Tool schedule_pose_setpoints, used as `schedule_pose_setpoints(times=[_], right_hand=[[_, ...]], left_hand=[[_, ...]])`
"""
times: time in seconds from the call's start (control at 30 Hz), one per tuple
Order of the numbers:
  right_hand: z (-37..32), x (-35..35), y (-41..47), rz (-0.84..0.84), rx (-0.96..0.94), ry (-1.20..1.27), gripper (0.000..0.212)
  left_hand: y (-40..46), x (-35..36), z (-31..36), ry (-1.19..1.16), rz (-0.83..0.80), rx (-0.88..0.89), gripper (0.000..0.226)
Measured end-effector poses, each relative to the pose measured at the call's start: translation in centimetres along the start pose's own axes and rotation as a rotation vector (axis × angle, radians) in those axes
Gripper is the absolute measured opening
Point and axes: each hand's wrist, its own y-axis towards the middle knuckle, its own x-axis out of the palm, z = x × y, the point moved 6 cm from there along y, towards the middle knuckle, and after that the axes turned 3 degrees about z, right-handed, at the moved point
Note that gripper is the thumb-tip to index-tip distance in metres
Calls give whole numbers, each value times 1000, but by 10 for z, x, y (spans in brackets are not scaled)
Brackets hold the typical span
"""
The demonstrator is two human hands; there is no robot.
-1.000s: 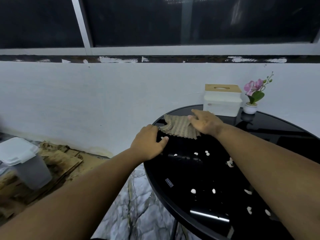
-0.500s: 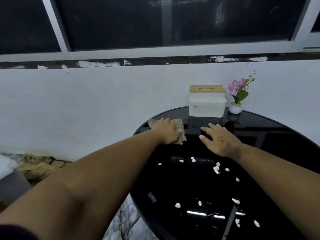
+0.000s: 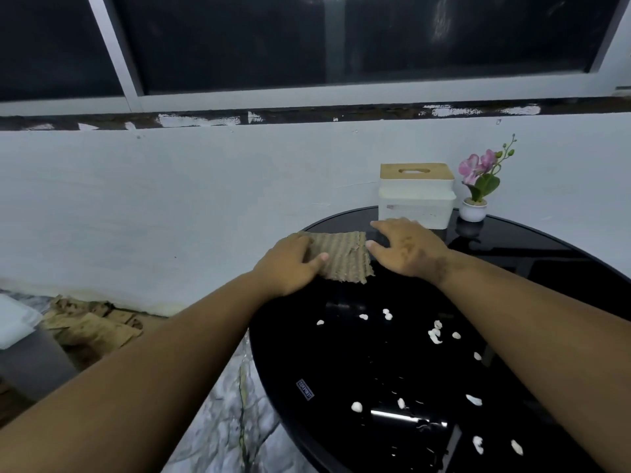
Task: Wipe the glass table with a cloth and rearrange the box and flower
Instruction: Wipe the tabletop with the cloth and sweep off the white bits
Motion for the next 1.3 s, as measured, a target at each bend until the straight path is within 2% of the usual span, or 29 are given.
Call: schedule_pose_setpoints(times=[0.13,0.27,0.53,0.7,0.93,1.03,1.17,1.3], right_hand=[[-38,32,32,-106,-9,45,64],[-72,71,48,-187,52,-28,68],[-64,81,50,-220,52,-140,71],[-6,65,28,-195,113,-144,72],[108,24,-45,-160,265,-214,70],[142,12,-80,-144,306,-224,71],[177,4,-122,-118,301,-213,95],[214,-7,-159,-76,329,-226,96]], left_hand=[[-47,-2,-10,-79,54,-3,68],[-60,7,-9,-13,57,26,67],[-58,5,-9,49,77,7,59],[-62,4,-5,96,31,-6,65],[-49,0,2,225,-63,-13,60],[-30,2,35,182,-52,53,60],[-4,27,90,44,-129,140,64],[24,53,132,-4,-182,216,62]])
